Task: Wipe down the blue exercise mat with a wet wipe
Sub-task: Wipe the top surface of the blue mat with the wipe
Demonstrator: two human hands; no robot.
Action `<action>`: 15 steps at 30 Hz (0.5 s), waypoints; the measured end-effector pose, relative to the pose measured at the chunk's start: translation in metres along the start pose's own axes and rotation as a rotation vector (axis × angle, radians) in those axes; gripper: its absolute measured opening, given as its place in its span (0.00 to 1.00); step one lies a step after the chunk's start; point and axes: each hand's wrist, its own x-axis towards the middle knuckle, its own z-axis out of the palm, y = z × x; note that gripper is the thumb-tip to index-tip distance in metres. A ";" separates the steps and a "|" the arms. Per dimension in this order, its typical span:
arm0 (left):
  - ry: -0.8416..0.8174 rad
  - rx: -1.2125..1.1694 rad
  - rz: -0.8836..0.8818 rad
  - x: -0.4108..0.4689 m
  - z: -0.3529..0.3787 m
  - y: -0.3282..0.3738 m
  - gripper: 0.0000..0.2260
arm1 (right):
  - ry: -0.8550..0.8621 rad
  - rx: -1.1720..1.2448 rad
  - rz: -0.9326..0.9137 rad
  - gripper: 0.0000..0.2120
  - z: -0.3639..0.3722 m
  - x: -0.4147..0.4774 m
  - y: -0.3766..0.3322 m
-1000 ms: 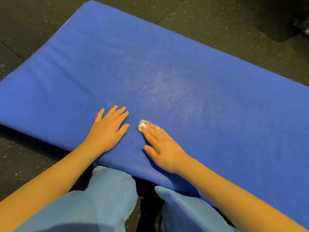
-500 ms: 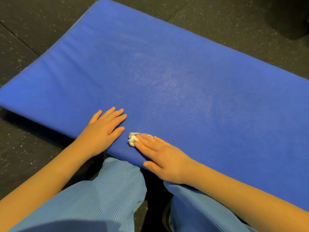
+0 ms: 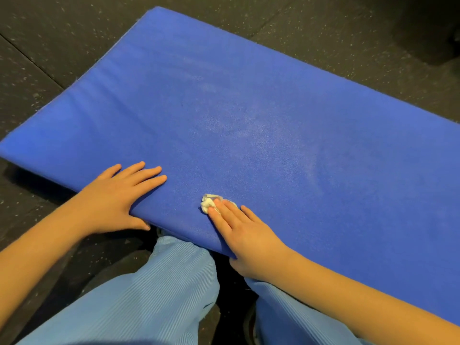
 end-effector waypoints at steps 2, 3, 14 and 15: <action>0.018 0.057 0.036 0.002 0.004 -0.003 0.42 | 0.072 0.030 -0.026 0.43 -0.006 -0.004 0.002; 0.039 0.064 0.053 0.003 0.005 -0.004 0.41 | 0.120 0.046 -0.030 0.41 -0.010 -0.007 0.005; 0.209 0.071 0.220 0.039 -0.017 0.086 0.39 | 0.210 0.158 0.183 0.39 -0.043 -0.107 0.057; 0.204 0.047 0.234 0.043 -0.016 0.096 0.39 | 0.210 0.169 0.202 0.39 -0.043 -0.117 0.061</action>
